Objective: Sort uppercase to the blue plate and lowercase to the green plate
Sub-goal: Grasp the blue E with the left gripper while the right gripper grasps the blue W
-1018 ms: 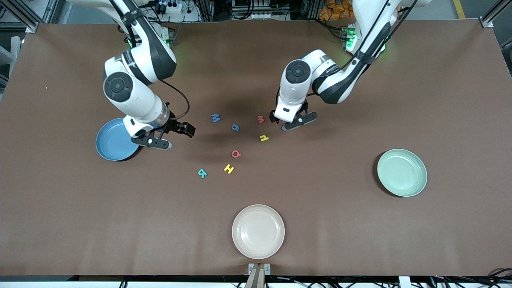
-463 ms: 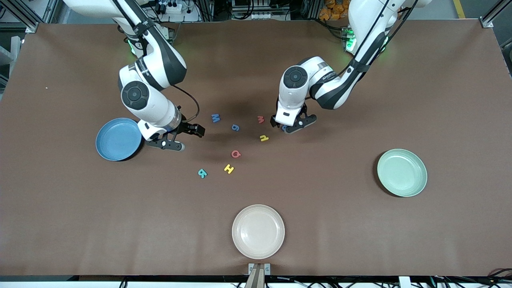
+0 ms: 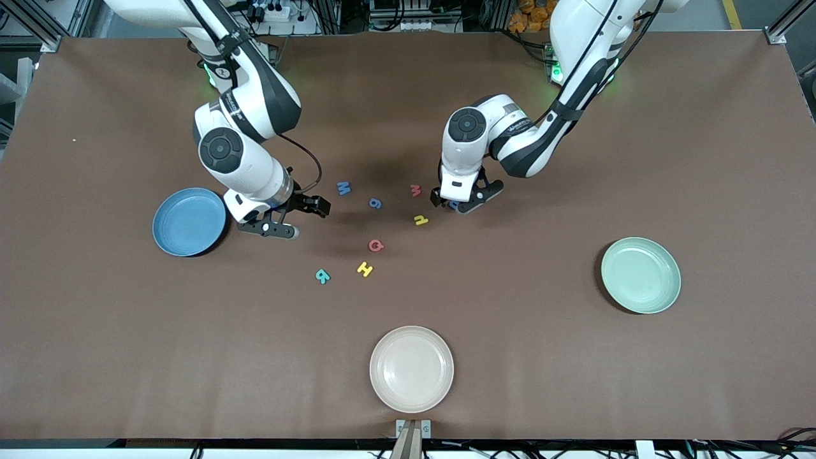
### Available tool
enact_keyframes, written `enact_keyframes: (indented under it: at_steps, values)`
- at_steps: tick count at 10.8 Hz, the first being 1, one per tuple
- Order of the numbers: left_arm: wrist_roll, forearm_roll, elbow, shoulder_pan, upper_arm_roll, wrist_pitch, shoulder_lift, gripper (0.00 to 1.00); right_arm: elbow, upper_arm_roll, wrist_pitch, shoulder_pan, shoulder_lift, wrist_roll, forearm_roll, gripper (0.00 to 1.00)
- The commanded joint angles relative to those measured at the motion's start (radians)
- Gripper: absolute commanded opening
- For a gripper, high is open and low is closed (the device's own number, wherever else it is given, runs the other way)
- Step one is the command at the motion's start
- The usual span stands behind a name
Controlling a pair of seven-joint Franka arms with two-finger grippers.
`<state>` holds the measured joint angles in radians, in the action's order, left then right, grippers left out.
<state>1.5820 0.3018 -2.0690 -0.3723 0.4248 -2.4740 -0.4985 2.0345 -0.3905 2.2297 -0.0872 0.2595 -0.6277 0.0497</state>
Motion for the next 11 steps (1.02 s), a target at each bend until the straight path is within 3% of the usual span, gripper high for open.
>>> enact_keyframes:
  at_steps: [1, 7, 11]
  values:
    - [0.076, 0.036, 0.001, -0.02, -0.015, -0.031, -0.008, 0.92, 0.0, -0.004, 0.007, -0.02, 0.015, -0.064, -0.005, 1.0]
    - [0.158, 0.132, -0.042, -0.02, -0.044, -0.125, -0.023, 0.87, 0.035, -0.001, 0.039, -0.103, 0.086, -0.199, -0.051, 1.0]
    - [0.176, 0.132, -0.042, -0.02, -0.049, -0.17, -0.043, 0.82, 0.084, -0.004, 0.061, -0.157, 0.118, -0.325, -0.171, 1.0]
